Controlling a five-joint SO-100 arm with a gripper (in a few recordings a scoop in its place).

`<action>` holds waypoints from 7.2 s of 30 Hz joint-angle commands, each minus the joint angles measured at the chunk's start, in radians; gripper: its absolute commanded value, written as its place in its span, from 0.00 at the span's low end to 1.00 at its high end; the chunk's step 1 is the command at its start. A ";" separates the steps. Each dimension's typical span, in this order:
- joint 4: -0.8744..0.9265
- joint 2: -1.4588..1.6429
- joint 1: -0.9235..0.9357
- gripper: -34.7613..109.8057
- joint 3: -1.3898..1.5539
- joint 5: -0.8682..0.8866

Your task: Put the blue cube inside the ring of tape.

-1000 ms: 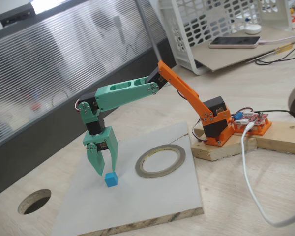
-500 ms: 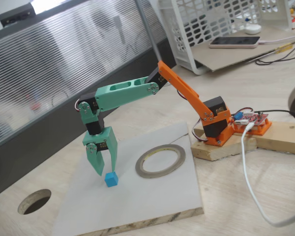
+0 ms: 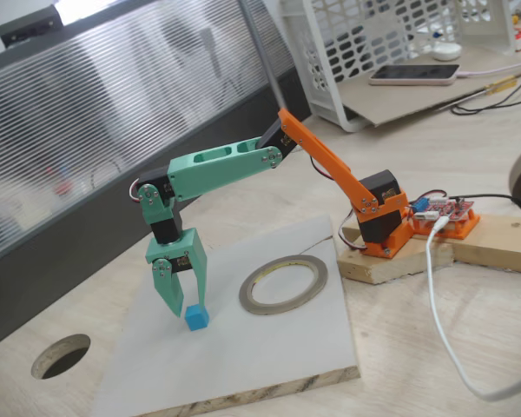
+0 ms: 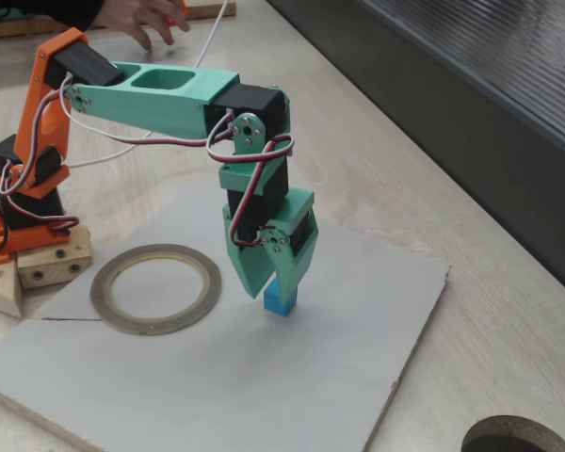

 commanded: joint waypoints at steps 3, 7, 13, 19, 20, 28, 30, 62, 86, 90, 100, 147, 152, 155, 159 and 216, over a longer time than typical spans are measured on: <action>0.014 0.048 -0.023 0.41 0.003 0.005; 0.014 0.046 -0.023 0.41 0.003 0.005; 0.014 0.046 -0.021 0.41 0.003 0.005; 0.014 0.044 -0.018 0.41 0.003 0.005; 0.012 0.044 -0.017 0.41 0.003 0.005; 0.014 0.044 -0.015 0.41 0.003 0.009; 0.014 0.044 -0.014 0.41 0.003 0.009; 0.014 0.058 -0.014 0.42 0.005 0.005; 0.015 0.046 -0.012 0.57 0.005 0.009; 0.015 0.044 -0.012 0.57 0.005 0.009; 0.015 0.041 -0.012 0.57 0.006 0.009; 0.002 0.063 -0.011 0.56 0.190 0.012; 0.002 0.063 -0.011 0.51 0.190 0.008; 0.002 0.063 -0.011 0.44 0.189 0.006; 0.000 0.063 -0.011 0.36 0.187 0.005; 0.014 0.833 0.199 0.32 0.813 0.003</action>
